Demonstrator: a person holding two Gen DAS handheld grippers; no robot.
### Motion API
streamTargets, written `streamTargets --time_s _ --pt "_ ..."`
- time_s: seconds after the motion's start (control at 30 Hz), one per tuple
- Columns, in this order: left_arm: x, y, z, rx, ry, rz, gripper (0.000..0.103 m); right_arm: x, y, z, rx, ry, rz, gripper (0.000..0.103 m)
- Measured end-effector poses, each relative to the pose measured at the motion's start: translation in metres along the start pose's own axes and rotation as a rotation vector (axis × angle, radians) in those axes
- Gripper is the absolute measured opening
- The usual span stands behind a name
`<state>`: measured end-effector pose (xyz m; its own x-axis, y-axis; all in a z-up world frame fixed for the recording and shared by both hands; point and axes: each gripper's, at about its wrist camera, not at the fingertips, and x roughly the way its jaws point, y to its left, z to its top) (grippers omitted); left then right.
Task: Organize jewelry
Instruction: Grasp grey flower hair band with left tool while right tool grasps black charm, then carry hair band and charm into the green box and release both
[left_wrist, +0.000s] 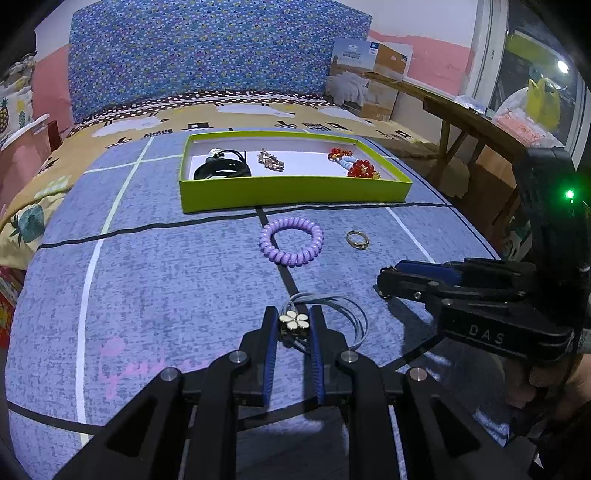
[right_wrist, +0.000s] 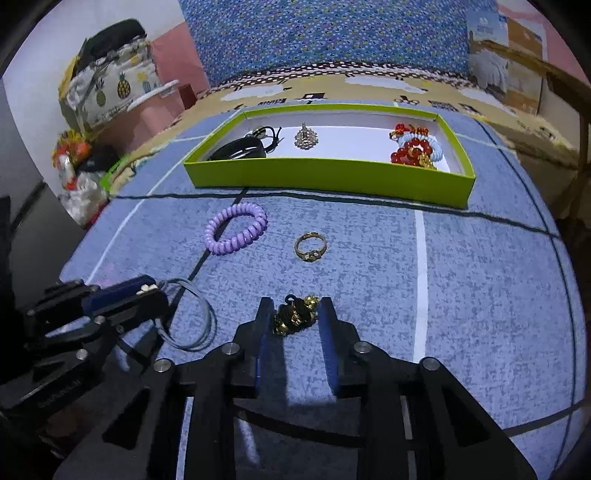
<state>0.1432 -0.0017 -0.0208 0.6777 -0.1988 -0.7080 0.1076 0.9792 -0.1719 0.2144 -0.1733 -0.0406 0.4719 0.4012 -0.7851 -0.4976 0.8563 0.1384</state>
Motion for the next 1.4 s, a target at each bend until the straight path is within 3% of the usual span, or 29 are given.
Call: streamTargets --time_s 0.33,0.73,1.4 --pt "-0.007 0.004 0.002 -0.006 -0.02 0.006 0.017 -0.009 0.001 -0.006 0.003 -0.017 0.009 0.023" --pt "-0.012 0.001 0.018 0.014 -0.052 -0.001 0.017 -0.035 -0.008 -0.001 0.028 -0.101 0.028 0.023" --pt "0.007 0.007 0.086 0.074 -0.132 0.028 0.017 -0.039 -0.043 0.057 0.019 -0.191 -0.007 0.023"
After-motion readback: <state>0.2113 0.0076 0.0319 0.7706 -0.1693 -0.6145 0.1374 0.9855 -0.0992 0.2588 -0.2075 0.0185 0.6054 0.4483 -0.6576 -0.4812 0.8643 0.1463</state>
